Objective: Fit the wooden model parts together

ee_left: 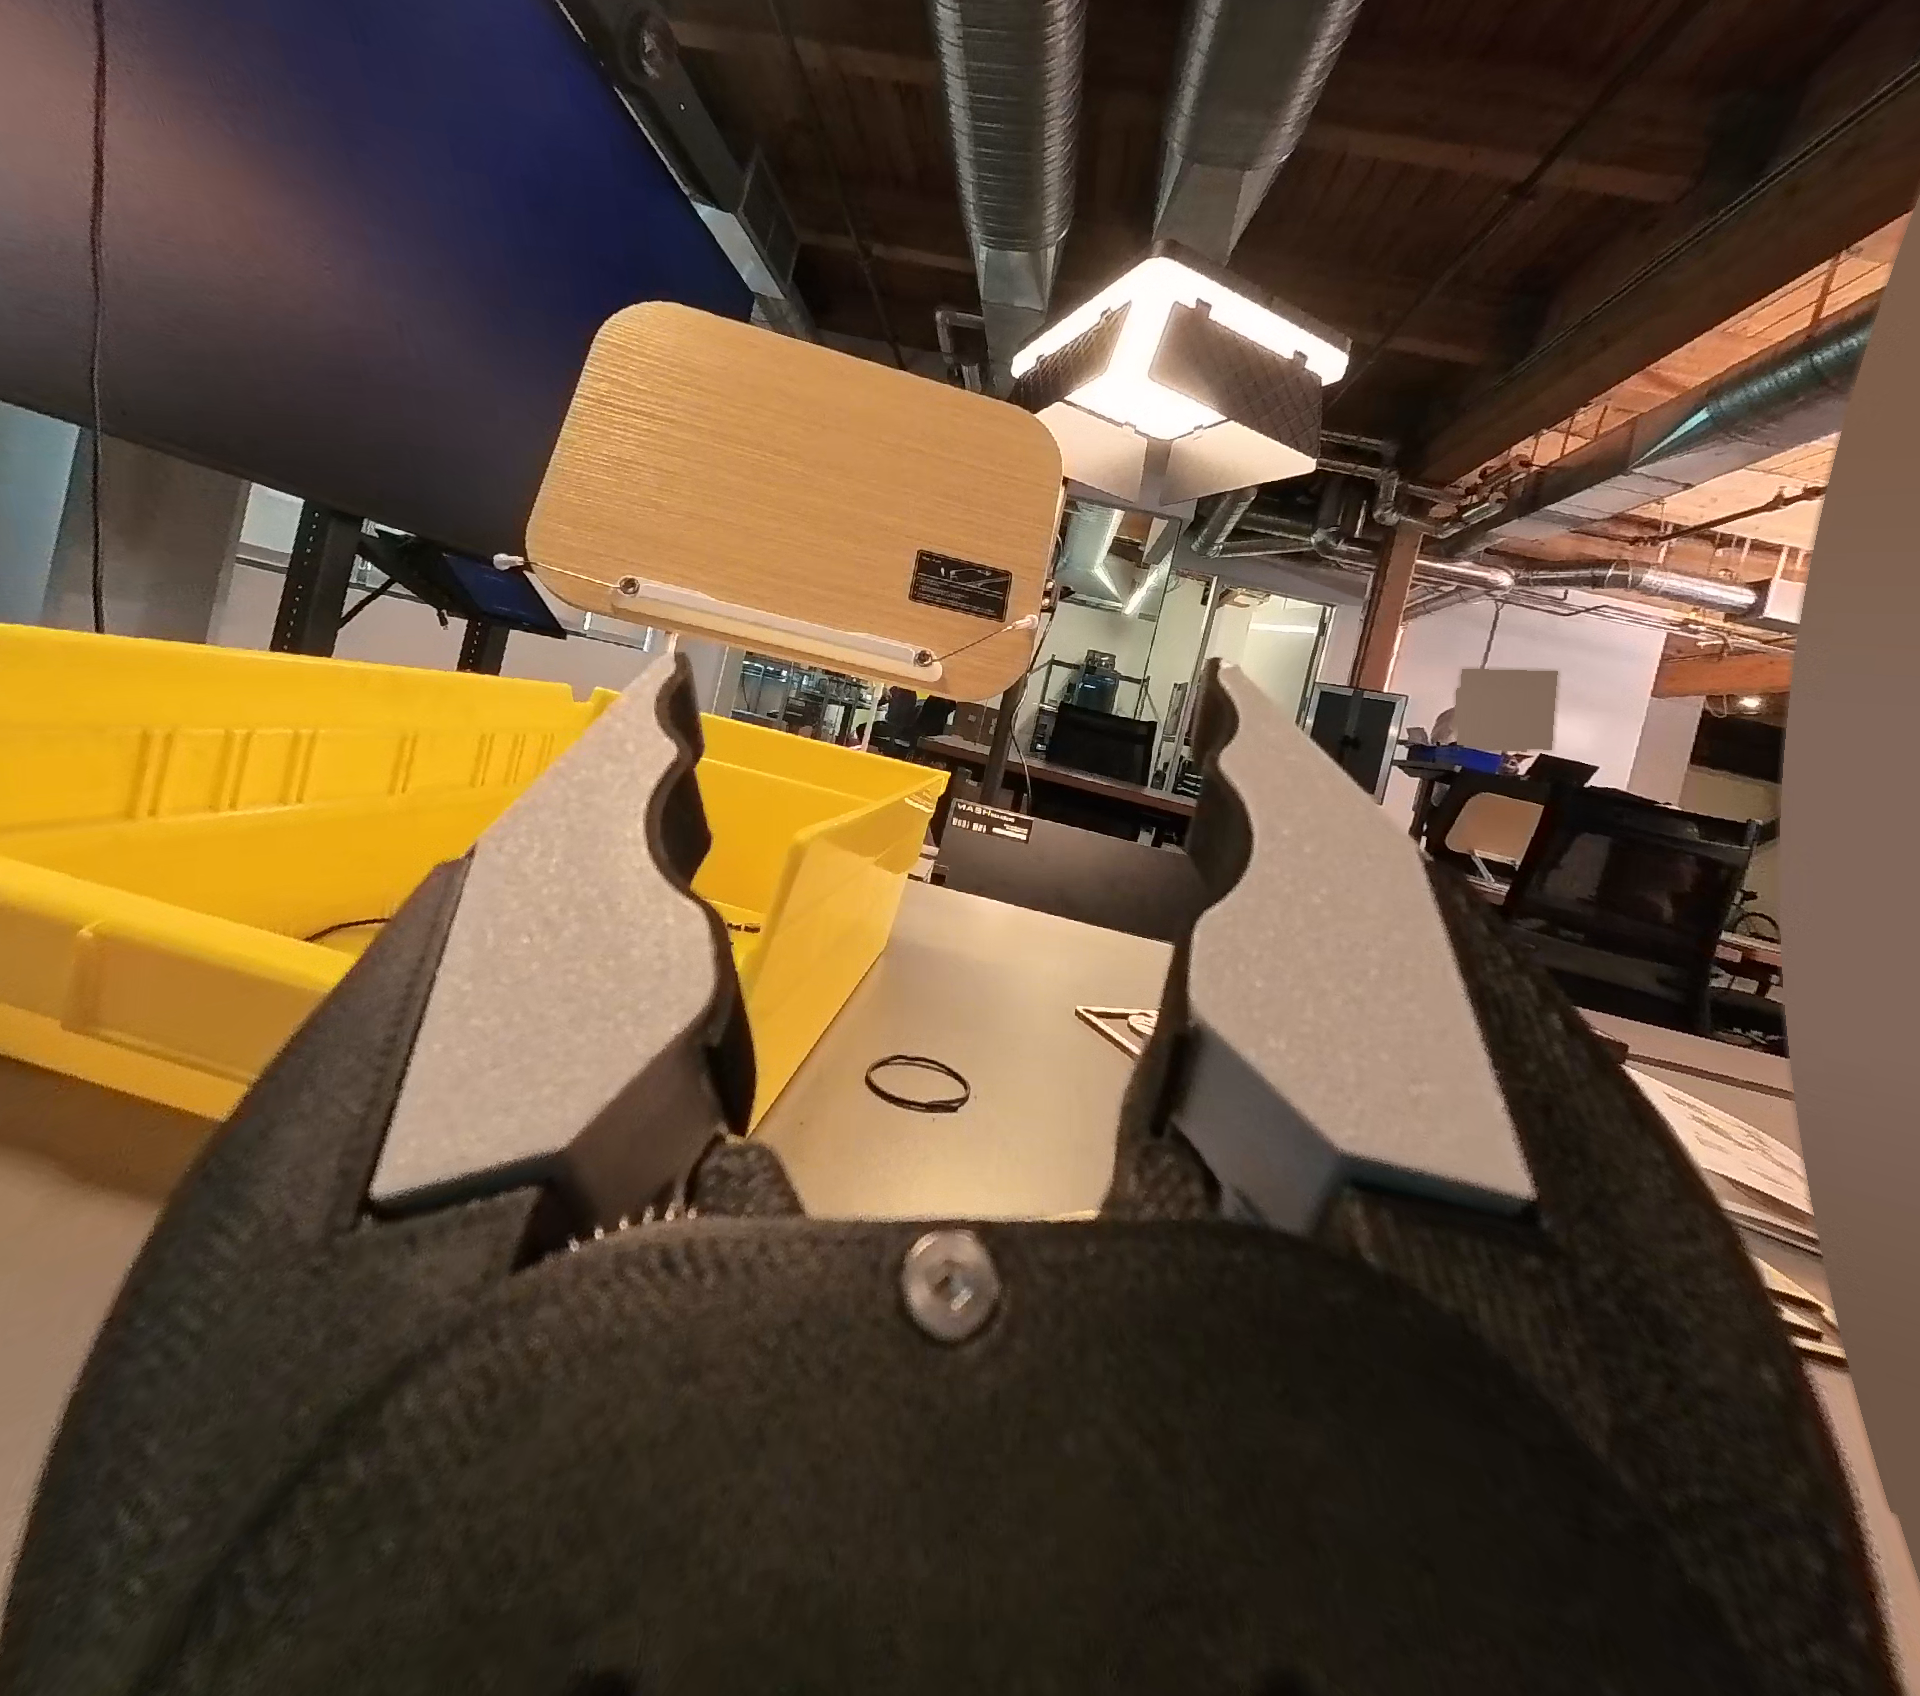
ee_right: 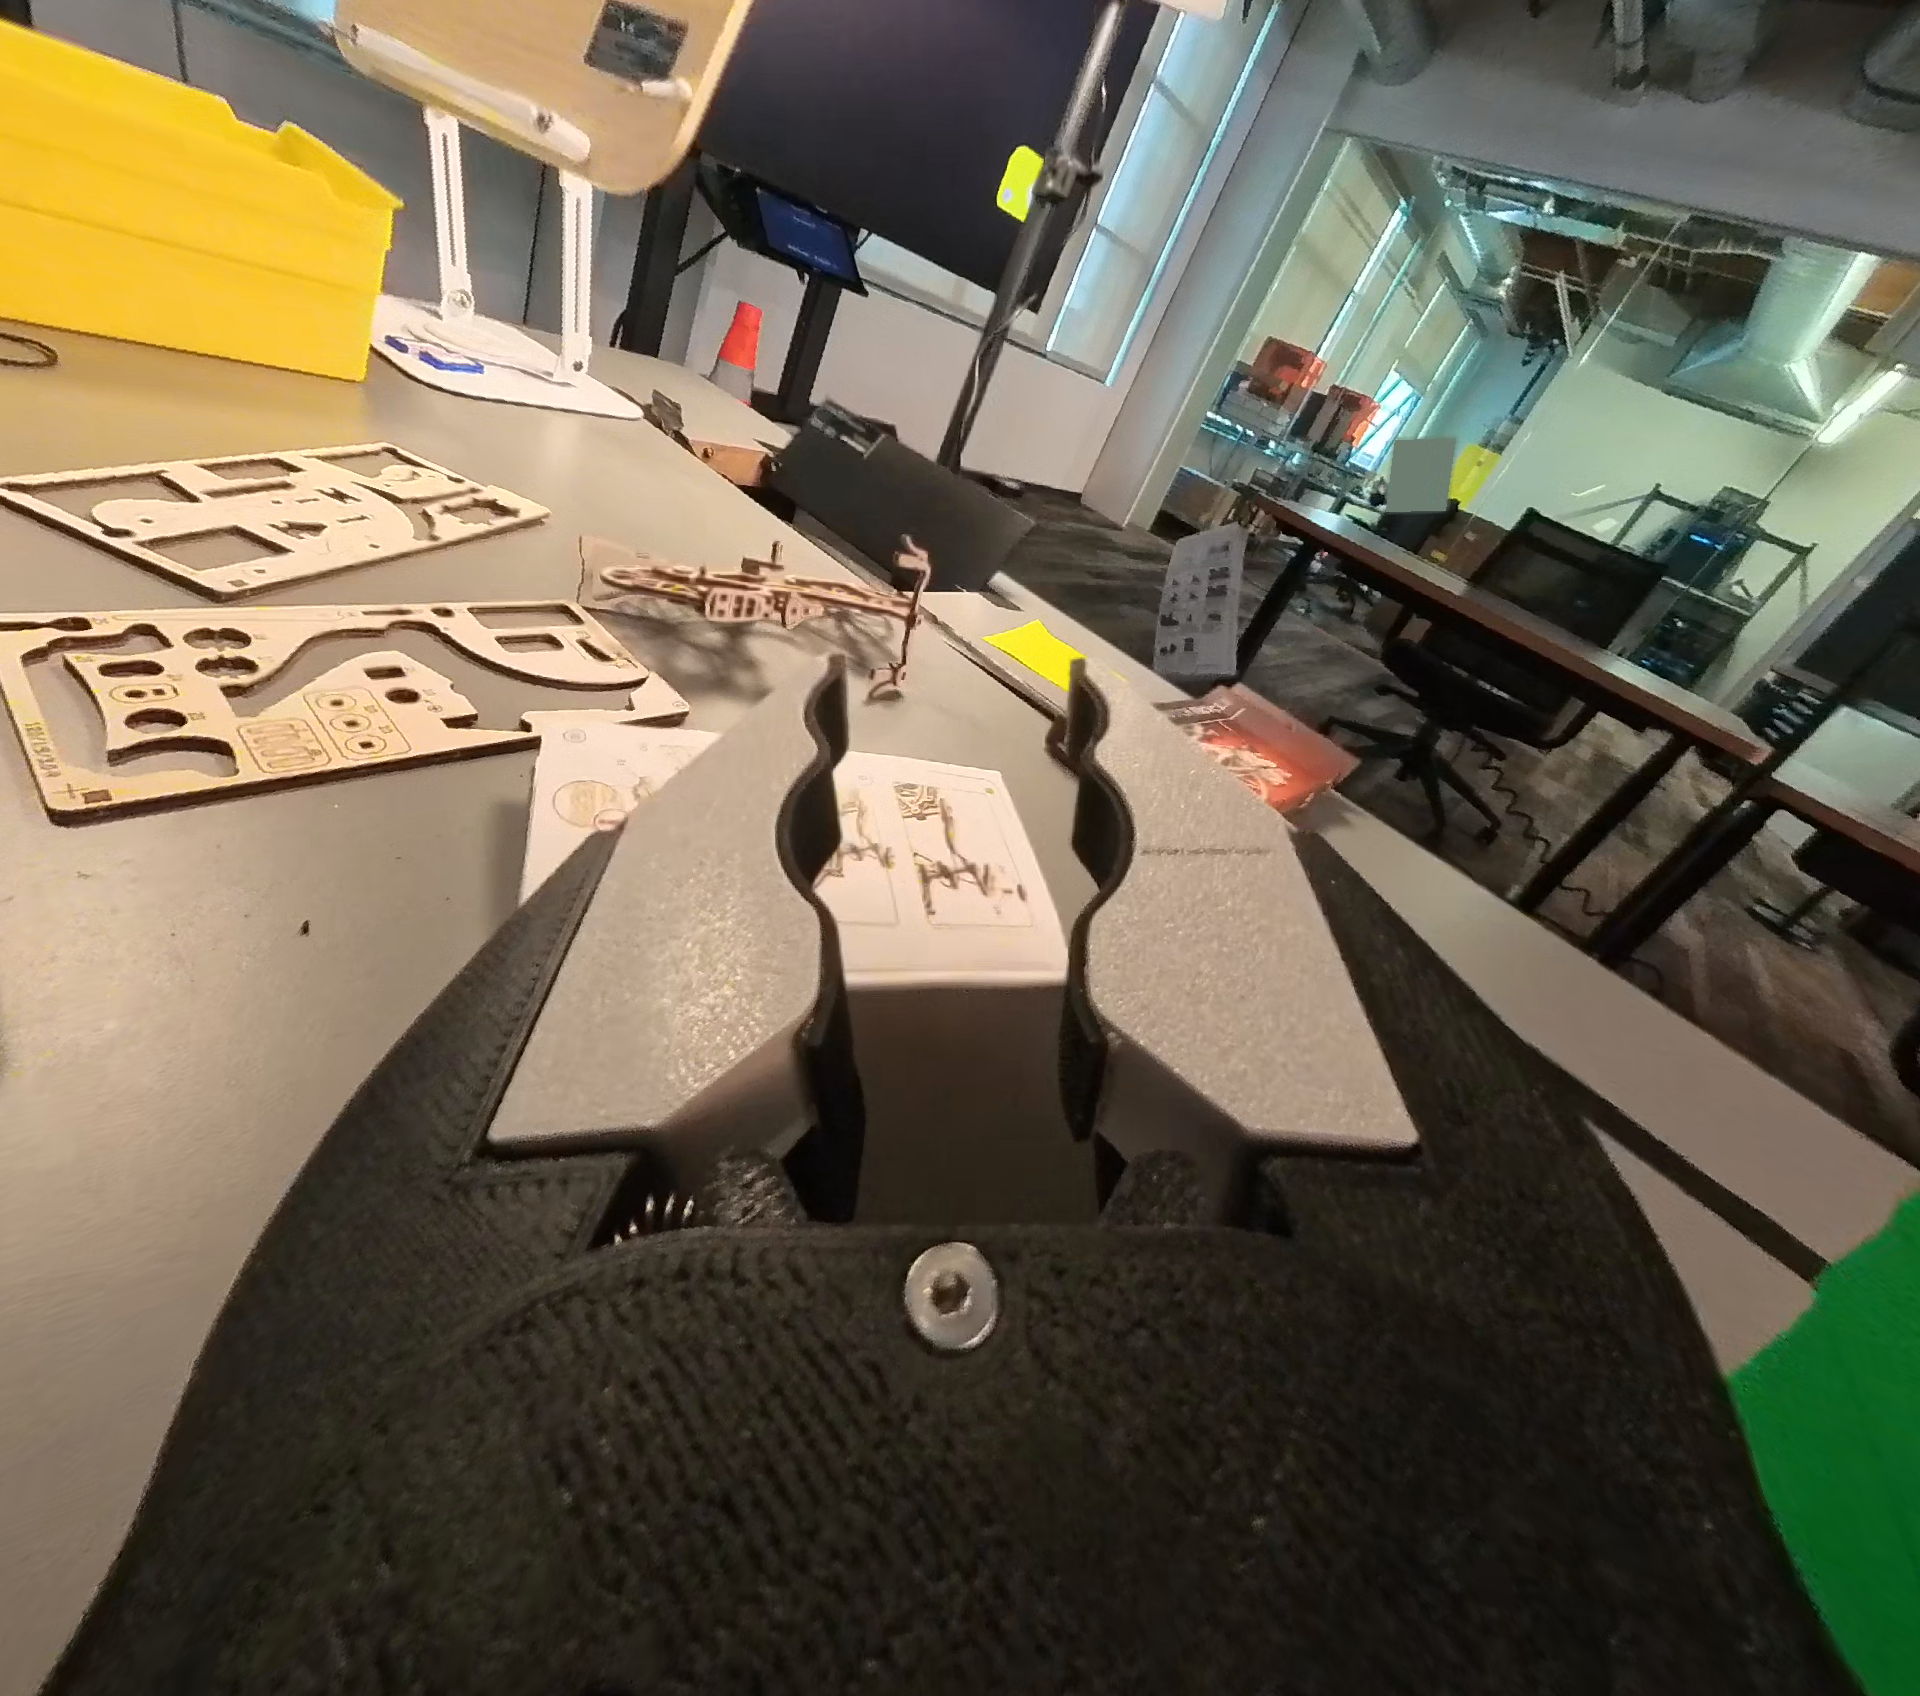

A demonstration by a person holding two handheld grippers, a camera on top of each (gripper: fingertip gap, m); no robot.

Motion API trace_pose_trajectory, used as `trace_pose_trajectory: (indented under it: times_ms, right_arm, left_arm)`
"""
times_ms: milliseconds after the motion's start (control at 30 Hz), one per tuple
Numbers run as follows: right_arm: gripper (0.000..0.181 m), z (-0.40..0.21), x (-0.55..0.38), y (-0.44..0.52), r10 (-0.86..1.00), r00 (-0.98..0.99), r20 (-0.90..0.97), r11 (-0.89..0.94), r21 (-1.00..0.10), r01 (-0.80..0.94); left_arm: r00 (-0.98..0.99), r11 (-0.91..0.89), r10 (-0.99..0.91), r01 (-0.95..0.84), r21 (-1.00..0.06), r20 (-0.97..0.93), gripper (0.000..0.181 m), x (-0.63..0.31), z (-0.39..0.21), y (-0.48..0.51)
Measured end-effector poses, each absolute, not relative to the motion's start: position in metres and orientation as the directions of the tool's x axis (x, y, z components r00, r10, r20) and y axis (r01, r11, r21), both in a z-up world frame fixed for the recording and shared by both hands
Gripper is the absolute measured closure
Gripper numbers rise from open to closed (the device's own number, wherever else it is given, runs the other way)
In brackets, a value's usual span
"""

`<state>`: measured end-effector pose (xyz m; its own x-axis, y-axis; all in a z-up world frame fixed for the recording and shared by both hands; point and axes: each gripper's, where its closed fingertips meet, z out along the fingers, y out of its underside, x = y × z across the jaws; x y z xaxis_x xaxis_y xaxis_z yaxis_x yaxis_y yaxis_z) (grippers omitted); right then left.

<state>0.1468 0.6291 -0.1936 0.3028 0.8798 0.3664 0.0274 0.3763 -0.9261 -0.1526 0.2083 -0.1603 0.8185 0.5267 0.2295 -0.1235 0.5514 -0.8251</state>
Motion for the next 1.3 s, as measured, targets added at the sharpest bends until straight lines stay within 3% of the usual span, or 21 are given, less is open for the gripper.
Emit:
trace_pose_trajectory:
  times_ms: [33,100,167,333,633,700,733,833,1033,1100,1200,1300]
  right_arm:
    - [0.142,-0.19,0.145,0.628,0.878,0.299,0.374,0.377,-0.925,0.049]
    - [0.153,-0.184,0.126,0.617,0.907,0.225,0.357,0.332,-0.932,0.143]
    - [0.15,-0.191,0.092,0.6,0.957,0.085,0.278,0.237,-0.916,0.325]
    - [0.151,-0.24,0.02,0.576,0.97,-0.213,0.114,0.237,-0.622,0.747]
    - [0.145,-0.312,-0.005,0.593,0.969,-0.245,0.015,0.242,-0.234,0.942]
    - [0.152,-0.313,-0.005,0.595,0.978,-0.211,-0.006,0.204,-0.228,0.952]
    - [0.163,-0.314,-0.005,0.597,0.978,-0.208,-0.006,0.201,-0.223,0.954]
    - [0.164,-0.313,-0.006,0.594,0.971,-0.238,0.014,0.234,-0.235,0.943]
    - [0.164,-0.259,-0.019,0.557,0.906,-0.348,0.241,0.422,-0.453,0.786]
    - [0.164,-0.234,-0.02,0.543,0.876,-0.358,0.322,0.48,-0.518,0.708]
    - [0.164,-0.205,-0.018,0.526,0.84,-0.358,0.408,0.541,-0.583,0.606]
    - [0.164,-0.185,-0.013,0.515,0.817,-0.339,0.467,0.576,-0.622,0.531]
  left_arm:
    - [0.818,0.552,0.526,-0.121,-0.825,0.232,0.088,-0.153,-0.16,0.208]
    - [0.818,0.548,0.527,-0.119,-0.828,0.231,0.088,-0.153,-0.161,0.209]
    - [0.814,0.535,0.539,-0.133,-0.834,0.216,0.088,-0.152,-0.161,0.21]
    - [0.812,0.485,0.565,-0.186,-0.854,0.145,0.092,-0.144,-0.158,0.216]
    - [0.888,0.501,0.451,-0.167,-0.849,0.091,0.102,-0.109,-0.127,0.236]
    - [0.912,0.5,0.401,-0.136,-0.855,0.09,0.105,-0.098,-0.125,0.246]
    - [0.925,0.497,0.368,-0.111,-0.861,0.093,0.108,-0.092,-0.125,0.253]
    - [0.97,0.462,0.208,0.013,-0.887,0.123,0.118,-0.068,-0.126,0.288]
    - [0.978,0.182,-0.018,0.209,-0.961,0.209,0.123,-0.046,-0.153,0.391]
    - [0.949,0.037,-0.051,0.315,-0.948,0.313,0.111,-0.047,-0.173,0.426]
    - [0.873,-0.149,-0.133,0.451,-0.88,0.47,0.113,-0.035,-0.194,0.459]
    - [0.812,-0.257,-0.181,0.505,-0.824,0.554,0.129,-0.023,-0.2,0.473]
